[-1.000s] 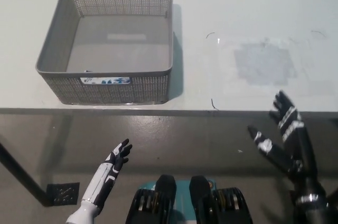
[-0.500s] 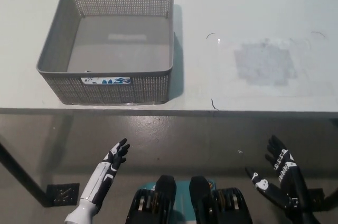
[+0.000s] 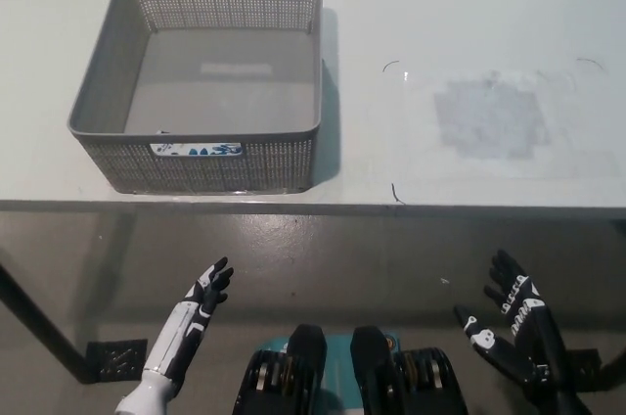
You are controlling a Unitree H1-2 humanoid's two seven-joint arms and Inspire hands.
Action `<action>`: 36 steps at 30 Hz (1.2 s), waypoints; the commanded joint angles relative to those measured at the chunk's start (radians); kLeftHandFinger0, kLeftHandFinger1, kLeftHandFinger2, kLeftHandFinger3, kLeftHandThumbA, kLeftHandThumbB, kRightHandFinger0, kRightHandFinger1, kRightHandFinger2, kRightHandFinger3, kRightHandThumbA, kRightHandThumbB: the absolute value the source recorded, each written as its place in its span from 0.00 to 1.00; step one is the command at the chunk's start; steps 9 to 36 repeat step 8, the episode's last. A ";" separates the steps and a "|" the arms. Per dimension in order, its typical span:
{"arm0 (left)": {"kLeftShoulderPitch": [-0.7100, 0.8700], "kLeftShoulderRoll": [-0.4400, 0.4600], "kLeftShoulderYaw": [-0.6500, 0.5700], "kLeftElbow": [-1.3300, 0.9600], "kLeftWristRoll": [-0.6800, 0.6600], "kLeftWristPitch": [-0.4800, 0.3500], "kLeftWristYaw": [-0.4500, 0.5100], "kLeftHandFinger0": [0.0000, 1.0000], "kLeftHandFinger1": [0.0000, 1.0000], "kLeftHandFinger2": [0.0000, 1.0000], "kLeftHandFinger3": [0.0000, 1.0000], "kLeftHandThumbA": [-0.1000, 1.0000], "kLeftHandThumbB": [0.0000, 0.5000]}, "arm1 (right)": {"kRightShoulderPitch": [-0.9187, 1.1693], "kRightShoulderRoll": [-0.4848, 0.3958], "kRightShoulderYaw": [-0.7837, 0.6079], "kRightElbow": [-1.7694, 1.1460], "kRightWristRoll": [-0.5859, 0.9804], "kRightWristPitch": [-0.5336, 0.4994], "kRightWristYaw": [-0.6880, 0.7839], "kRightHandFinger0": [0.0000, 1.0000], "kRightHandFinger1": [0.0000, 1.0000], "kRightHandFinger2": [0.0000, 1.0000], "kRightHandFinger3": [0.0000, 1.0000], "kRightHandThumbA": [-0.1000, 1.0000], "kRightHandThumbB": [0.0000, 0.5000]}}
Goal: Use the right hand to pick up a shampoo and place it into a container on the left side
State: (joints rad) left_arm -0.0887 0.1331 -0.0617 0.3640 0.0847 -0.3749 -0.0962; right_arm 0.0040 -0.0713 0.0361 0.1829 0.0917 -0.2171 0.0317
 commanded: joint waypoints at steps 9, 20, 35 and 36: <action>0.002 -0.002 0.007 -0.028 0.004 -0.020 0.015 1.00 1.00 1.00 1.00 0.99 0.52 | -0.025 -0.004 -0.001 -0.014 -0.025 -0.021 0.011 0.89 0.99 1.00 1.00 0.68 0.31; 0.002 -0.002 0.007 -0.028 0.004 -0.020 0.015 1.00 1.00 1.00 1.00 0.99 0.52 | -0.025 -0.004 -0.001 -0.014 -0.025 -0.021 0.011 0.89 0.99 1.00 1.00 0.68 0.31; 0.002 -0.002 0.007 -0.028 0.004 -0.020 0.015 1.00 1.00 1.00 1.00 0.99 0.52 | -0.025 -0.004 -0.001 -0.014 -0.025 -0.021 0.011 0.89 0.99 1.00 1.00 0.68 0.31; 0.002 -0.002 0.007 -0.028 0.004 -0.020 0.015 1.00 1.00 1.00 1.00 0.99 0.52 | -0.025 -0.004 -0.001 -0.014 -0.025 -0.021 0.011 0.89 0.99 1.00 1.00 0.68 0.31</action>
